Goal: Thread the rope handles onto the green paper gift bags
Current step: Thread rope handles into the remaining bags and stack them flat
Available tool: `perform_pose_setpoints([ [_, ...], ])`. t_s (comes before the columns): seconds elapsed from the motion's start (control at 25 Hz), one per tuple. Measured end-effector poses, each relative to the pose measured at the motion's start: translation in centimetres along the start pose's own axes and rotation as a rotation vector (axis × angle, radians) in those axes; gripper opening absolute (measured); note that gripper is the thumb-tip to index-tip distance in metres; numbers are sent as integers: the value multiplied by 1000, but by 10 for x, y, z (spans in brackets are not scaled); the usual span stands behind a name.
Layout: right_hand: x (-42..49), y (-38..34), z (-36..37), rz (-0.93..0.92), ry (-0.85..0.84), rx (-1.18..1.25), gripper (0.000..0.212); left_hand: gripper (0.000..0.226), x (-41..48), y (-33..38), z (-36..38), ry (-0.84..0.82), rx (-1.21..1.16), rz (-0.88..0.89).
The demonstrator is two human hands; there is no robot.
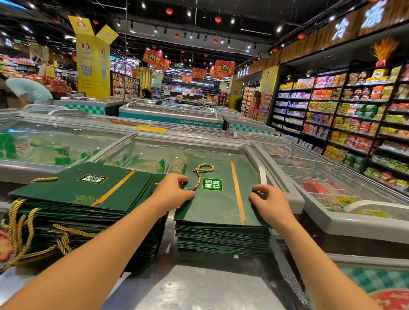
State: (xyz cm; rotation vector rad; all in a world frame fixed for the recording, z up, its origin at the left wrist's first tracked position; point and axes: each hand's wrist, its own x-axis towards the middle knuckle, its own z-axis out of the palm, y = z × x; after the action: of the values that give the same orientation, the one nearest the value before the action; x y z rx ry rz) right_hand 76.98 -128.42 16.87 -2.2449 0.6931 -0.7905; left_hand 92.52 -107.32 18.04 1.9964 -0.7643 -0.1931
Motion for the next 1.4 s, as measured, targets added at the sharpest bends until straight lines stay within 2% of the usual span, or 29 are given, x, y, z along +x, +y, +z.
perform_pose_setpoints([
  [0.12, -4, 9, 5, 1, -70, -100, 41, 62, -2, -3, 4, -26, 156, 22],
  [0.32, -7, 14, 6, -9, -75, -188, 39, 55, -3, 3, 6, -62, 369, 75],
  [0.48, 7, -7, 3, -122, -80, -251, 50, 47, 17, 17, 12, -11, 484, 236],
  [0.56, 20, -16, 12, -172, -194, -378, 61, 52, 34, 18, 24, -96, 622, 260],
  [0.68, 33, -11, 35, -191, -330, -598, 75, 55, 51, 2, 44, -255, 821, 198],
  [0.84, 31, 10, 52, -170, -363, -611, 77, 57, 54, -17, 60, -327, 815, 132],
  [1.16, 31, 25, 65, -182, -371, -656, 77, 59, 56, -29, 70, -335, 839, 125],
  [1.32, 28, 17, 61, -197, -346, -693, 72, 59, 50, -24, 70, -247, 834, 122],
  [1.4, 26, 8, 52, -293, -231, -746, 59, 52, 38, -6, 60, -154, 887, 179],
])
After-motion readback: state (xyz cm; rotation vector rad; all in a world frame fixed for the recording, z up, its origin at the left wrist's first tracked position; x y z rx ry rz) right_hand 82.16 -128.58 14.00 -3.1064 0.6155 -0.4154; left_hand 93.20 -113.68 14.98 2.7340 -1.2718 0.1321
